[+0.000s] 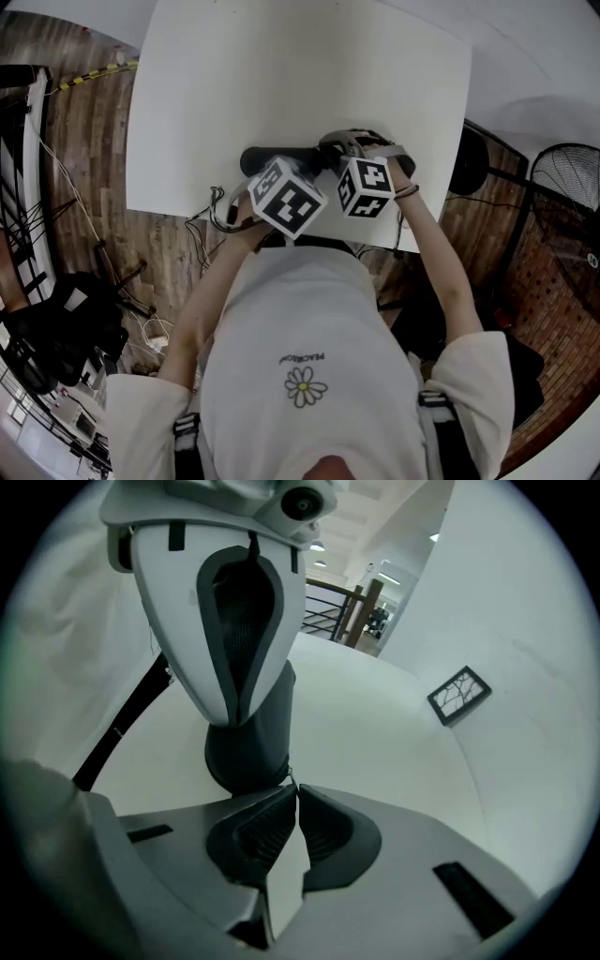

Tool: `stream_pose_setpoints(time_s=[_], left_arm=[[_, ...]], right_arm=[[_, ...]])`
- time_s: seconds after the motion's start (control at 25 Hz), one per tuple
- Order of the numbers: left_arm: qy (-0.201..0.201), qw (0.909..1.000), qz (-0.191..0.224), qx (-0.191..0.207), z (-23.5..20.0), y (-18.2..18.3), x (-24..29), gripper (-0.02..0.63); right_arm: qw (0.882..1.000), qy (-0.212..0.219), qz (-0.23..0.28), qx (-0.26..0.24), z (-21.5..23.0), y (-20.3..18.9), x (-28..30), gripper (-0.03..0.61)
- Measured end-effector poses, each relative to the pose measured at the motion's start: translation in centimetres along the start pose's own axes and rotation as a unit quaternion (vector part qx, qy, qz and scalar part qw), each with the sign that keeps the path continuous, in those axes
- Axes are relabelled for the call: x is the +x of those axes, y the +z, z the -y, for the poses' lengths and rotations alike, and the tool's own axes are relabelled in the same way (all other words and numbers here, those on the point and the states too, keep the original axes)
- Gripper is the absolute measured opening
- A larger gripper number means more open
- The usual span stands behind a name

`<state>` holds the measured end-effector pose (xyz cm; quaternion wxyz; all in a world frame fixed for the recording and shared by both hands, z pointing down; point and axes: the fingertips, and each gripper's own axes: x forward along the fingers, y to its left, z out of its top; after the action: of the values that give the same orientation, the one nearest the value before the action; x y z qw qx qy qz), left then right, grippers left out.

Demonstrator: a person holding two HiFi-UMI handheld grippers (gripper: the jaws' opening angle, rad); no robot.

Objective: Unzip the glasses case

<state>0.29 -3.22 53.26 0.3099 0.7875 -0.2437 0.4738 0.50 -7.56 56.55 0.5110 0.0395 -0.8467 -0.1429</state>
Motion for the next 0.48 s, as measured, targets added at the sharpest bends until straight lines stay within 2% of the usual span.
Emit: stream_pose_setpoints(time_s=[0.08,0.16,0.28,0.36,0.4,0.48], left_arm=[[-0.009,0.9991,0.034,-0.024,-0.2,0.4,-1.4,0.014],[0.0,0.9957,0.083,-0.041,-1.2,1.5,-4.2,0.014],[0.02,0.983,0.172,-0.061,-3.3,4.2,-9.4,0.014],[0.042,0.9671,0.241,-0.069,-5.1,6.1,-13.4,0.014],[0.059,0.9558,0.281,-0.063,-5.9,7.0,-15.4,0.014],[0.098,0.9266,0.36,-0.043,-7.2,8.4,-19.3,0.014]], right_arm=[[0.999,-0.027,0.005,0.042,0.6,0.1,-0.4,0.006],[0.995,-0.048,0.015,0.086,1.5,0.6,-1.4,0.034],[0.982,-0.071,0.065,0.16,3.4,2.4,-4.6,0.075],[0.964,-0.096,0.121,0.219,5.3,4.2,-7.8,0.078],[0.951,-0.113,0.148,0.245,6.3,4.9,-9.5,0.077],[0.927,-0.157,0.194,0.282,8.4,6.0,-12.8,0.077]])
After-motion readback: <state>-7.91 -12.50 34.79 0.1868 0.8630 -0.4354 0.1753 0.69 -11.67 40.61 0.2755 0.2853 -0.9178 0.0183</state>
